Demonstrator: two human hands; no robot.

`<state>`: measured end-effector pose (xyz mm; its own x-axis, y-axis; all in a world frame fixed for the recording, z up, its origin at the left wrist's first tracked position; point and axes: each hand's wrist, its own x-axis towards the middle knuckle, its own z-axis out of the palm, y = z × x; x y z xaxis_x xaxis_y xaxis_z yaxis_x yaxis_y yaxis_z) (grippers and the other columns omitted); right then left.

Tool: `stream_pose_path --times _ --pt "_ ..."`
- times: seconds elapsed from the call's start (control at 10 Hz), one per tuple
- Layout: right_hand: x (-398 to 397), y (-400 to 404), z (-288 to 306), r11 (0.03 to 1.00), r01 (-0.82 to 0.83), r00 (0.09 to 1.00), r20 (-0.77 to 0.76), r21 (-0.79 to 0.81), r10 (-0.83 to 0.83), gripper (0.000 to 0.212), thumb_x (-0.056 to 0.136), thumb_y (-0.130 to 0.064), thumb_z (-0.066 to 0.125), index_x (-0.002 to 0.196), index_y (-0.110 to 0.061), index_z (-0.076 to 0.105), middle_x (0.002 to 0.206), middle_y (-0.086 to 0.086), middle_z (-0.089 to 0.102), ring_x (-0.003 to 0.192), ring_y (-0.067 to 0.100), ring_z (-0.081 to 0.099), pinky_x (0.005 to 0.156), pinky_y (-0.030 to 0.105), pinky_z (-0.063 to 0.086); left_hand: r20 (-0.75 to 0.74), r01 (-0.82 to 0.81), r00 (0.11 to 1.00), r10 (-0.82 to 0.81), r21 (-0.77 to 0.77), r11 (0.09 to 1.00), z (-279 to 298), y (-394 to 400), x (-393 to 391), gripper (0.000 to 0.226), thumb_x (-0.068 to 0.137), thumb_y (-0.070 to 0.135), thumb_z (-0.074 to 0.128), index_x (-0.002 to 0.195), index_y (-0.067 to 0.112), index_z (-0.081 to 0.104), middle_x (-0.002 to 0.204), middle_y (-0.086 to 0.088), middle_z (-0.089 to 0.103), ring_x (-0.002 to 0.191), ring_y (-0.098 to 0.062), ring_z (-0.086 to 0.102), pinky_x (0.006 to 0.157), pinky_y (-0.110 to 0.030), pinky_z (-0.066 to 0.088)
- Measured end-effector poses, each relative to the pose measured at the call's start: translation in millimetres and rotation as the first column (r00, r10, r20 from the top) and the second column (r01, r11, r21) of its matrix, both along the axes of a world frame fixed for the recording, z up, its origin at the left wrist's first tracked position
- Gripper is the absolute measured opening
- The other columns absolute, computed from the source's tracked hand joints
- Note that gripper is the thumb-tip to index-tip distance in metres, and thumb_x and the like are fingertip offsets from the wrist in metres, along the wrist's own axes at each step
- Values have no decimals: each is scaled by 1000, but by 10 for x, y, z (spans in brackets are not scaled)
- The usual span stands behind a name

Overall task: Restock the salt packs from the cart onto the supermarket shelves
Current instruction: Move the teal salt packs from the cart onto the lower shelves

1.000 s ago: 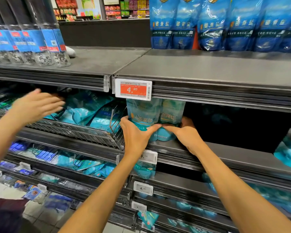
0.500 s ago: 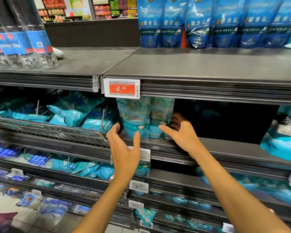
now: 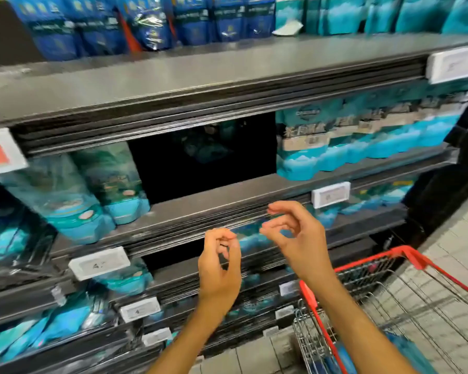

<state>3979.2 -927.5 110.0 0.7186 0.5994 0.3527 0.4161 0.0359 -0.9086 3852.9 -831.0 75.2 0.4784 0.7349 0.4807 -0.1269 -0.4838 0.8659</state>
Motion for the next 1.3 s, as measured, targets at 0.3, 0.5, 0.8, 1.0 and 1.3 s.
stream_pose_path --times 0.3,0.5,0.8,1.0,1.3 --pt "565 -1978 -745 778 610 763 -156 -148 -628 30 72 -5 85 98 -4 70 86 7 70 65 3 58 65 16 46 -341 597 671 -658 -278 753 -747 -1414 1276 13 94 23 54 87 34 57 77 -3 63 67 -24 60 64 -37 50" --pt "847 -3277 -1698 453 813 369 -278 -366 -887 10 95 -10 64 101 -3 69 90 22 72 81 37 68 71 37 54 -543 673 129 -829 -566 476 -1656 -2476 1949 12 98 10 52 90 18 50 76 1 52 70 -21 52 65 -35 46" --pt "864 -4269 -3895 304 516 40 -332 -801 -942 20 99 -17 58 101 2 62 102 22 69 100 36 64 80 37 42 -867 572 -159 -471 -470 672 -3629 -3346 2760 20 96 20 55 108 6 63 111 -17 65 108 -30 62 77 -23 39" --pt "965 -4413 -5009 344 275 75 -336 -898 -939 34 98 -31 58 102 3 53 99 21 57 97 38 60 75 39 42 -932 590 -159 -325 -353 726 -4781 -3509 3069 45 89 40 60 113 2 59 115 -18 63 104 -36 61 87 -41 52" --pt "1467 -4545 -5617 277 108 20 -276 -955 -961 78 86 -54 67 134 4 48 141 22 49 118 41 57 93 49 52 -995 759 -81 -55 -97 644 -5364 -3842 3324 103 54 90 59 118 10 59 120 -16 60 109 -35 59 85 -44 55"
